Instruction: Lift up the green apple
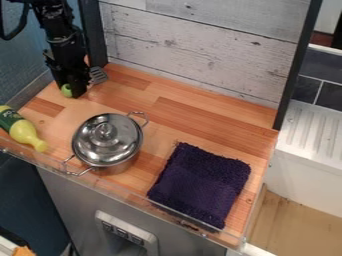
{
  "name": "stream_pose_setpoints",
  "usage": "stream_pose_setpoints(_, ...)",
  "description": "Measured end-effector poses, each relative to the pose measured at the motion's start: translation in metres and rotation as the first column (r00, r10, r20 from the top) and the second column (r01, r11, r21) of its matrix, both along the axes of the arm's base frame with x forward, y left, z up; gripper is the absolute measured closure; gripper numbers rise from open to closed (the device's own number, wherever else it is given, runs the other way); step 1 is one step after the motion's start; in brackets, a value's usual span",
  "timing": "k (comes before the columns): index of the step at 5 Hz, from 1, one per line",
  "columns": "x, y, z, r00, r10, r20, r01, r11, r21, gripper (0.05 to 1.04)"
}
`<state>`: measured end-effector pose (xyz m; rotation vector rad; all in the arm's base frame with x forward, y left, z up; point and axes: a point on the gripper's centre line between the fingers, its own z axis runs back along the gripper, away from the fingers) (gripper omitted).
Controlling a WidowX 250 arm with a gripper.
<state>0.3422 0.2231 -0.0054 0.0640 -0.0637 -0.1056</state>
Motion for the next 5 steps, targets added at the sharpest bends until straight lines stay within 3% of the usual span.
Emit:
stream_pose_setpoints(2,-0.008,-0.013,0.006,0.999,-0.045,0.002,0.045,0.998,-0.04,0.662)
stream_pose_setpoints(3,-0.012,-0.023,0.019,0.998,-0.056,0.035,0.058,0.996,-0.065,0.662)
stream_pose_setpoints(5,-0.026,-0.037,0.057,0.991,-0.094,0.093,0.1,0.993,-0.06,0.662)
